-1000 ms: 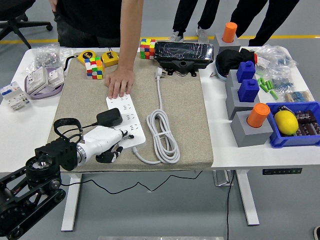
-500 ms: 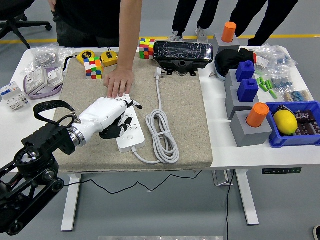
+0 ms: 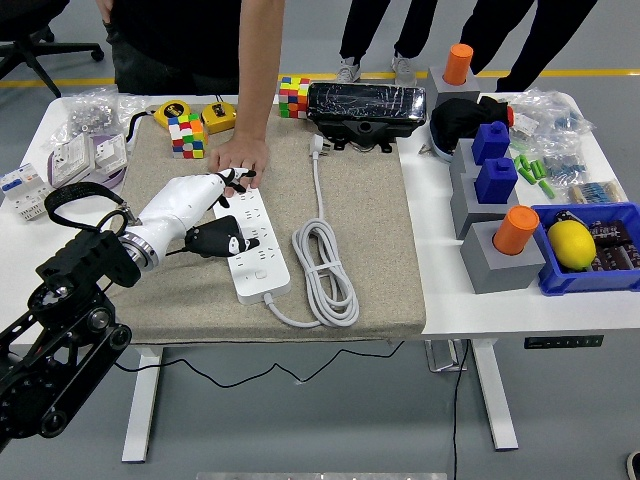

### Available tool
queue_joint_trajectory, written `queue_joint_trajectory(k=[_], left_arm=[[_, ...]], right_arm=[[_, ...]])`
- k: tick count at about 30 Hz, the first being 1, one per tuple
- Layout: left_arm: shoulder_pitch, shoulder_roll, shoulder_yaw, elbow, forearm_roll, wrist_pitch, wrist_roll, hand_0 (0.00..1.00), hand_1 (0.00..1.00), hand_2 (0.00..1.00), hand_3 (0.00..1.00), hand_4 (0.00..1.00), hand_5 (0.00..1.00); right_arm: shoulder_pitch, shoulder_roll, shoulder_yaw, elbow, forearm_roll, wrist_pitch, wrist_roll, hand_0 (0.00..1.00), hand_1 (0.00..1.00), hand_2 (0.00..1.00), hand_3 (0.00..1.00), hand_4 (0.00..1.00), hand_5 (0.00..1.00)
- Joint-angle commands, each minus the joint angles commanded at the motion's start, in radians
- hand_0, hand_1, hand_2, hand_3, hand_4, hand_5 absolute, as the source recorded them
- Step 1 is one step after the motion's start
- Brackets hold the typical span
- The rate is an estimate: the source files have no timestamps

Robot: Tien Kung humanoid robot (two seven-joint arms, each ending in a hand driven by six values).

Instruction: Pick up the plug,place it near the board,insert it into the board,press the button

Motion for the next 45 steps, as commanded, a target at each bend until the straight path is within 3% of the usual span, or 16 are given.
queue_joint_trajectory(k=[6, 8, 9, 14, 15, 19, 20, 26, 32, 33, 44, 45], left_arm=[[-0.012, -0.018, -0.003, 0.080, 0.024, -0.032, 0.014, 0.998, 0.998, 0.998, 0.998, 0.998, 0.517], [-0.017, -0.023, 0.000, 0.101, 0.040, -0.030, 0.015, 0.998, 0.998, 0.998, 0.998, 0.998, 0.517], [-0.019, -0.025, 0.001, 0.111, 0.045, -0.029, 0.014, 0.884, 0.929, 0.941, 0.959, 0.998, 0.505], [-0.032, -0.035, 0.010, 0.164, 0.067, 0.001, 0.007, 0.884, 0.929, 0.941, 0.959, 0.998, 0.505], [-0.033, -0.037, 0.011, 0.172, 0.072, 0.010, 0.005, 0.719, 0.780, 0.783, 0.842, 0.998, 0.459], [-0.039, -0.044, 0.016, 0.203, 0.079, 0.038, 0.000, 0.719, 0.780, 0.783, 0.842, 0.998, 0.459], [-0.040, -0.045, 0.019, 0.209, 0.078, 0.039, 0.005, 0.575, 0.700, 0.687, 0.753, 0.998, 0.436], [-0.045, -0.053, 0.022, 0.230, 0.090, 0.039, 0.012, 0.575, 0.700, 0.687, 0.753, 0.998, 0.436], [-0.054, -0.060, 0.022, 0.257, 0.093, 0.069, 0.006, 0.545, 0.698, 0.670, 0.736, 0.998, 0.425], [-0.057, -0.061, 0.023, 0.261, 0.093, 0.079, 0.005, 0.457, 0.652, 0.630, 0.697, 0.998, 0.423], [-0.064, -0.067, 0.024, 0.282, 0.093, 0.105, 0.003, 0.436, 0.638, 0.615, 0.678, 0.998, 0.411], [-0.064, -0.067, 0.024, 0.282, 0.093, 0.105, 0.003, 0.416, 0.626, 0.569, 0.564, 0.998, 0.332]], right_arm=[[-0.001, 0.000, 0.000, 0.000, -0.004, -0.002, -0.001, 0.789, 0.693, 0.712, 0.762, 0.998, 0.998], [-0.002, 0.000, 0.001, 0.000, -0.006, -0.002, -0.002, 0.789, 0.693, 0.712, 0.762, 0.998, 0.998], [-0.003, 0.000, 0.002, 0.000, -0.007, -0.002, -0.002, 0.789, 0.693, 0.712, 0.762, 0.998, 0.998], [-0.003, 0.001, 0.004, 0.000, -0.010, -0.003, -0.003, 0.789, 0.693, 0.712, 0.762, 0.998, 0.998], [-0.004, 0.001, 0.004, 0.000, -0.011, -0.003, -0.003, 0.788, 0.693, 0.712, 0.762, 0.998, 0.998], [-0.005, 0.001, 0.003, 0.000, -0.011, -0.003, -0.004, 0.788, 0.693, 0.712, 0.762, 0.998, 0.998], [-0.005, 0.001, 0.002, 0.000, -0.011, -0.003, -0.005, 0.788, 0.693, 0.712, 0.762, 0.998, 0.998], [-0.002, -0.001, 0.000, 0.000, -0.009, -0.003, -0.004, 0.789, 0.693, 0.712, 0.762, 0.998, 0.998], [0.001, -0.001, -0.004, 0.000, -0.003, -0.001, -0.002, 0.789, 0.693, 0.712, 0.761, 0.998, 0.998], [0.002, -0.001, -0.004, 0.000, -0.003, 0.000, -0.002, 0.789, 0.693, 0.712, 0.762, 0.998, 0.998], [0.003, -0.003, -0.009, 0.000, 0.001, 0.001, -0.001, 0.789, 0.693, 0.712, 0.762, 0.998, 0.998], [0.003, -0.003, -0.009, 0.000, 0.001, 0.001, -0.001, 0.789, 0.693, 0.712, 0.762, 0.998, 0.998]])
